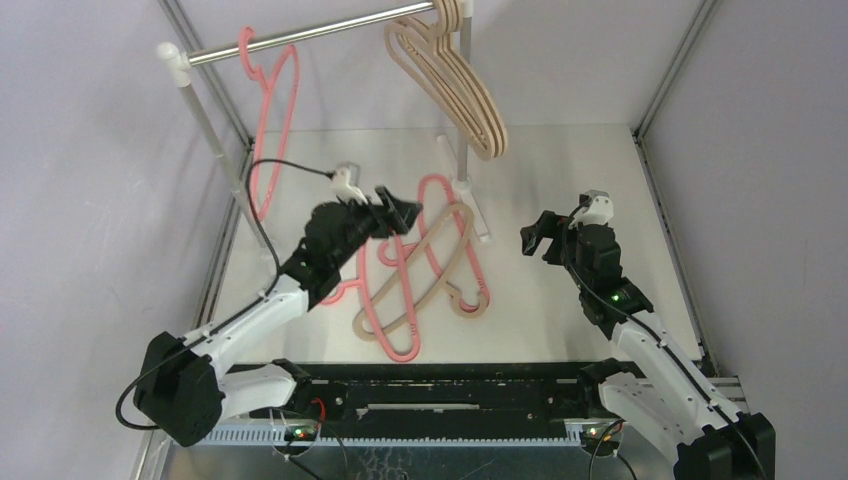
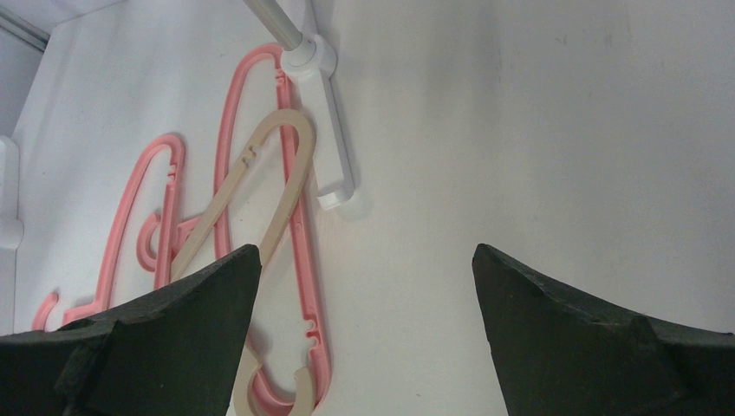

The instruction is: Organize the hangers

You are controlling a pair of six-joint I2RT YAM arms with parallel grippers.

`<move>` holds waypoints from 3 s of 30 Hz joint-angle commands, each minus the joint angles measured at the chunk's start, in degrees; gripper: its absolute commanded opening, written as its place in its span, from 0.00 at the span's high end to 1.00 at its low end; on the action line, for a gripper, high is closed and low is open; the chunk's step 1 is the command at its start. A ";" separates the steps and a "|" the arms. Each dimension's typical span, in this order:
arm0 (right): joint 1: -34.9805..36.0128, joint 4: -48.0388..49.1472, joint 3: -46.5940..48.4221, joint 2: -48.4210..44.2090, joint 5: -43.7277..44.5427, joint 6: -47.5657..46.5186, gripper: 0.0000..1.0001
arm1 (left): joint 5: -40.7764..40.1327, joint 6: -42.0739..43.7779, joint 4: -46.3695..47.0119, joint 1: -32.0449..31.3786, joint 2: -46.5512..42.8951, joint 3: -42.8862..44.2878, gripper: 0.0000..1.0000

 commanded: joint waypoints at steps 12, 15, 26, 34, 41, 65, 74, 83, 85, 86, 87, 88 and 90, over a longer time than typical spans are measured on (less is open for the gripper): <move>7.55 1.47 3.76 3.97 1.30 -2.38 0.01 | -24.28 -2.06 -15.64 -10.39 -13.28 -20.59 0.25; 14.77 -0.24 6.32 6.83 3.32 -3.34 0.04 | -25.77 -2.25 -19.76 -10.43 -15.32 -19.64 0.25; 40.07 0.75 18.31 26.92 9.40 -3.75 0.09 | -34.98 -7.71 -36.50 -10.39 -33.53 -26.64 0.21; 47.29 1.45 29.25 43.94 6.42 -2.89 0.16 | -39.02 -11.34 -47.11 -10.39 -46.89 -31.05 0.21; 49.78 0.55 37.00 54.24 4.49 -2.43 0.21 | -40.17 -14.81 -50.34 -10.39 -50.82 -32.88 0.20; 51.59 -2.56 42.97 68.96 5.07 1.52 0.57 | -40.55 -14.38 -49.95 -10.39 -53.96 -33.75 0.19; 50.01 -5.20 41.76 64.19 9.33 1.96 1.00 | -40.73 -14.13 -50.04 -10.39 -54.86 -33.66 0.20; 43.64 -5.80 38.37 51.09 12.96 -0.42 1.00 | -40.84 -12.87 -49.64 -10.39 -54.58 -32.16 0.20; 41.29 -5.78 38.31 48.70 12.89 -1.14 1.00 | -40.82 -12.50 -49.70 -10.39 -54.59 -31.75 0.20; 40.24 -5.74 38.31 47.59 12.74 -1.46 1.00 | -40.87 -12.32 -49.75 -10.39 -54.56 -31.56 0.20; 39.10 -5.51 38.31 46.71 12.35 -1.78 1.00 | -40.93 -12.29 -49.71 -10.39 -54.58 -31.45 0.20; 37.85 -5.23 38.31 45.86 11.20 -1.88 1.00 | -40.91 -12.12 -49.69 -10.39 -54.59 -31.37 0.20; 34.71 -3.75 38.31 44.12 6.34 -0.87 1.00 | -40.91 -11.88 -49.60 -10.39 -54.48 -31.24 0.20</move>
